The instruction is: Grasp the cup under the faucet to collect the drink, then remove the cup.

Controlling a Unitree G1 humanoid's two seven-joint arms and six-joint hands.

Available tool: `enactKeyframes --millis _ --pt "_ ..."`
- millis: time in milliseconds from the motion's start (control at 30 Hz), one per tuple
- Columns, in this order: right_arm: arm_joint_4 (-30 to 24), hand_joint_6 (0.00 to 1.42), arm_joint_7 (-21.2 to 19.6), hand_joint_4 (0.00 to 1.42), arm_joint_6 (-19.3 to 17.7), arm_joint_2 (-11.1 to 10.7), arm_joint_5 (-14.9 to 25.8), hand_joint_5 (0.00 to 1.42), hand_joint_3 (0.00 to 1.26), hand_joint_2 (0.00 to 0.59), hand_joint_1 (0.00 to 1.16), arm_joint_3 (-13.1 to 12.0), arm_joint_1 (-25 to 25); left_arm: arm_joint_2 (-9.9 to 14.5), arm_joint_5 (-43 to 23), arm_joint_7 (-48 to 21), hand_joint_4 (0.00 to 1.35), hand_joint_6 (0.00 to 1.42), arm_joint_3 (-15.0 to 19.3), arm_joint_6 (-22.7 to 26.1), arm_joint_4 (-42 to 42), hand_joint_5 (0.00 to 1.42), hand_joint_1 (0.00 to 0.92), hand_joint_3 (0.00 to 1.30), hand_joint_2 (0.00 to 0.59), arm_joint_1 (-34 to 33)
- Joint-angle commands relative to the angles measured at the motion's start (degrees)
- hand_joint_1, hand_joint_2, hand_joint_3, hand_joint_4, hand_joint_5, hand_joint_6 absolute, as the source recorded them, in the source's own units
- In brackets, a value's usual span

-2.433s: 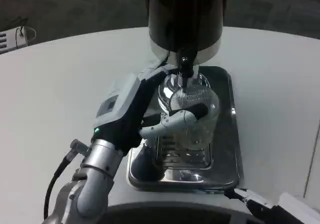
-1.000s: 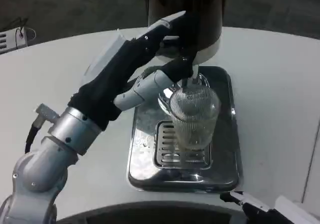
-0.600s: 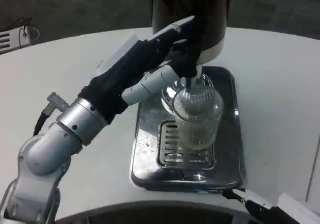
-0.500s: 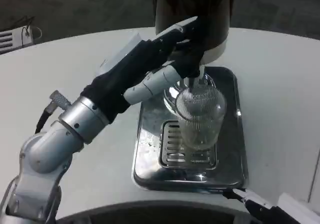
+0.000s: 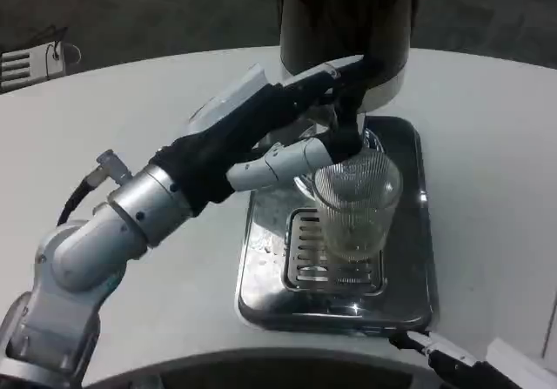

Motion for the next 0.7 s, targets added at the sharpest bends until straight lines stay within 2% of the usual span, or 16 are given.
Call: enactKeyframes --millis 33,467,700 --pt "-0.82 0.16 0.01 0.0 0.43 -0.07 0.24 0.07 0.09 0.478 0.52 0.23 0.3 0.97 2.72 -2.01 0.12 0.29 -2.21 -2.39 1.07 0.23 0.0 0.17 0.058 -0.19" --pt "-0.82 0.16 0.04 0.0 1.48 1.21 0.55 0.08 0.09 0.478 0.52 0.39 0.37 3.25 7.03 -1.94 0.13 0.29 -3.47 -6.59 -0.56 0.23 0.0 0.18 0.057 -0.23" --pt "-0.82 0.16 -0.82 0.0 4.41 2.21 2.71 0.09 0.1 0.478 0.52 -0.7 -0.15 5.15 9.3 -2.62 0.13 0.29 -4.55 -7.97 -1.42 0.23 0.0 0.18 0.057 -0.6"
